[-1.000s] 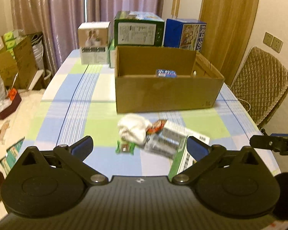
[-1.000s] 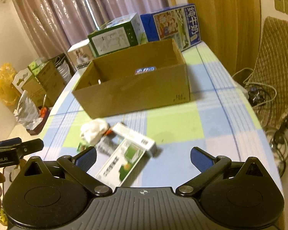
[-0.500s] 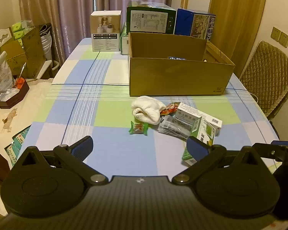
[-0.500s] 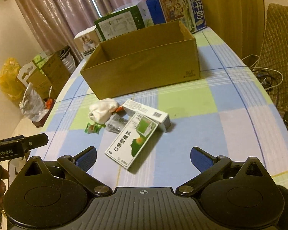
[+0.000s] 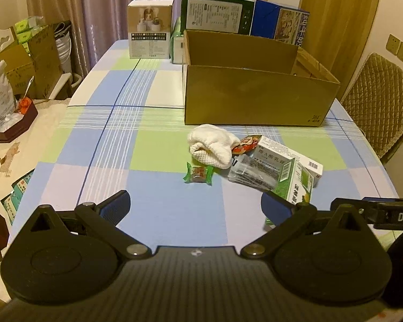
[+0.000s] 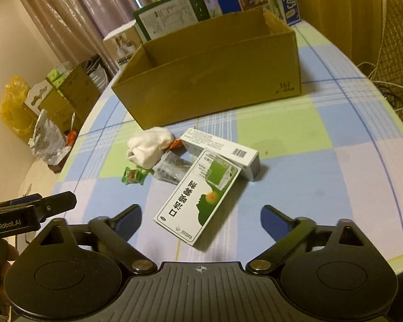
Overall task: Organize objects
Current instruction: 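Move both grippers back over the remaining items on the table, then grasp the green-and-white medicine box with the right gripper while the left grasps the snack packet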
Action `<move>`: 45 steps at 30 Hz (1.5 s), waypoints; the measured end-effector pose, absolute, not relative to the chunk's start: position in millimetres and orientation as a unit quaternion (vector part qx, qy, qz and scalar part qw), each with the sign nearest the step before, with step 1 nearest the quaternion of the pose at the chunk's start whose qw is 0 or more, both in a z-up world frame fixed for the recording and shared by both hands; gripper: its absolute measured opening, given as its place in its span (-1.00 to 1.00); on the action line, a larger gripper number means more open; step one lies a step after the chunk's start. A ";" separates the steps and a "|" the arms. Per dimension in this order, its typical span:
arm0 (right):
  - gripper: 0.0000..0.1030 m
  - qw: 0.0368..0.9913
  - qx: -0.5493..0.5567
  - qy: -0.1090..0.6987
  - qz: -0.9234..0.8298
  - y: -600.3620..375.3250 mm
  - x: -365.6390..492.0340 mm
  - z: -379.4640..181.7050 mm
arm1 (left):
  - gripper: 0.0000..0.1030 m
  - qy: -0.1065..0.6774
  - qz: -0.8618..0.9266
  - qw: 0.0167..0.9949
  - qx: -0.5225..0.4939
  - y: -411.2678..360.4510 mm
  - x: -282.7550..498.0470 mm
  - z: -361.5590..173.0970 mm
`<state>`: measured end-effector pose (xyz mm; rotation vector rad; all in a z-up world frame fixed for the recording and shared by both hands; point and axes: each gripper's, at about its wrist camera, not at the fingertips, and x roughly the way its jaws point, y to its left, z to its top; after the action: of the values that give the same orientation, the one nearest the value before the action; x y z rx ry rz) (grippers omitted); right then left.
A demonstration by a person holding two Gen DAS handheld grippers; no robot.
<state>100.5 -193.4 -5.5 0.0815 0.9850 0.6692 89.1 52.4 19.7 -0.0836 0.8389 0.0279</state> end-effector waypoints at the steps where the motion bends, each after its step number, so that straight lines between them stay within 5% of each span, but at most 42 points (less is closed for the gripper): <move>1: 0.73 0.825 0.038 0.467 0.315 -191.2 102.9 -8.6 | 0.97 0.409 0.014 0.911 -0.041 53.1 92.0 17.6; 19: 0.61 0.776 0.077 0.549 0.299 -149.3 147.8 -71.1 | 0.97 0.441 0.013 0.896 -0.058 60.7 134.3 -18.2; 24: 0.21 0.772 0.093 0.553 0.301 -155.2 155.8 -71.1 | 0.97 0.449 0.013 0.891 -0.062 61.0 137.7 -27.1; 29: 0.02 0.793 0.027 0.535 0.291 -164.7 159.7 -60.9 | 0.97 0.450 0.007 0.891 -0.063 56.8 138.6 -27.8; 45: 0.01 0.770 -0.145 0.470 0.405 -143.8 143.0 -67.4 | 0.97 0.457 0.004 0.887 -0.066 53.9 140.1 -33.7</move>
<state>143.0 -143.8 -67.4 -0.3145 1.0195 0.8793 140.1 53.9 -33.7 -0.1363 0.9498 0.0092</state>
